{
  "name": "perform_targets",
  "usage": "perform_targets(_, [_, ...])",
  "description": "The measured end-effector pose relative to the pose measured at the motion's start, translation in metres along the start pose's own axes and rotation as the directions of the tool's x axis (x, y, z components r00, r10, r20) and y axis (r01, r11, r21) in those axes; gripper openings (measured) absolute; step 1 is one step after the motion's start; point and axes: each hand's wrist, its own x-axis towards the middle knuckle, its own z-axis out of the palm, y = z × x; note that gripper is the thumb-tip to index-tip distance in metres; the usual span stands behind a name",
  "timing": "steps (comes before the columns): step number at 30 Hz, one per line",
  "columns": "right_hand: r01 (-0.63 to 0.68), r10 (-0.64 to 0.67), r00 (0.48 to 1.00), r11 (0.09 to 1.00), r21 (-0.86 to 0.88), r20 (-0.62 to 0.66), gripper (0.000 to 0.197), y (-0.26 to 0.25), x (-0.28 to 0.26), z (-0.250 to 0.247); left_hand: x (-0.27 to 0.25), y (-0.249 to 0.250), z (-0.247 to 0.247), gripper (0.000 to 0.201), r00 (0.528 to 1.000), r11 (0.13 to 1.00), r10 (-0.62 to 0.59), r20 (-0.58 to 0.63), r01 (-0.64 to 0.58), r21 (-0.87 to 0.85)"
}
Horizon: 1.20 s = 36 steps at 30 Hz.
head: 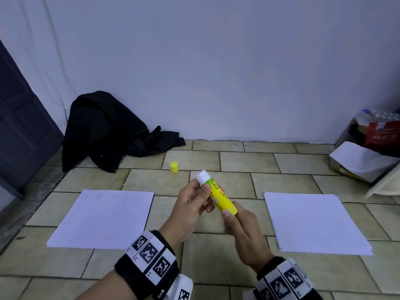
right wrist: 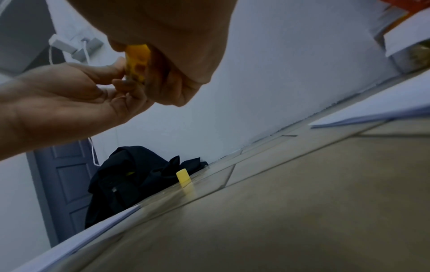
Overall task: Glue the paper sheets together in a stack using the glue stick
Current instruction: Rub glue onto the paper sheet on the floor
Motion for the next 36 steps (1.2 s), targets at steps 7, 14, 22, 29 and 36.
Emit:
perform_targets(7, [-0.416, 0.260, 0.893, 0.788, 0.454, 0.367, 0.029, -0.004, 0.004, -0.015, -0.002, 0.004, -0.004, 0.067, 0.993, 0.999, 0.038, 0.108, -0.039, 0.000])
perform_targets(14, [-0.389, 0.314, 0.866, 0.912, 0.131, 0.389, 0.021, -0.010, 0.013, -0.027, -0.004, 0.001, 0.000, 0.067, 0.992, 0.989, 0.115, 0.042, -0.118, 0.085])
perform_targets(22, [0.126, -0.090, 0.992, 0.838, -0.531, 0.093, 0.053, -0.003, 0.003, -0.011, -0.006, 0.004, 0.008, 0.058, 0.988, 0.980, 0.155, -0.023, -0.151, 0.129])
perform_targets(29, [0.048, -0.018, 0.999, 0.630, -0.775, 0.047, 0.040, -0.017, 0.004, 0.000, -0.009, 0.010, 0.015, 0.021, 0.988, 0.983, -0.041, -0.146, 0.066, 0.170])
perform_targets(36, [-0.102, 0.312, 0.941, 0.623, -0.775, 0.127, 0.032, -0.023, 0.008, 0.015, -0.007, 0.012, 0.018, 0.025, 0.983, 0.926, -0.087, -0.161, 0.139, 0.351])
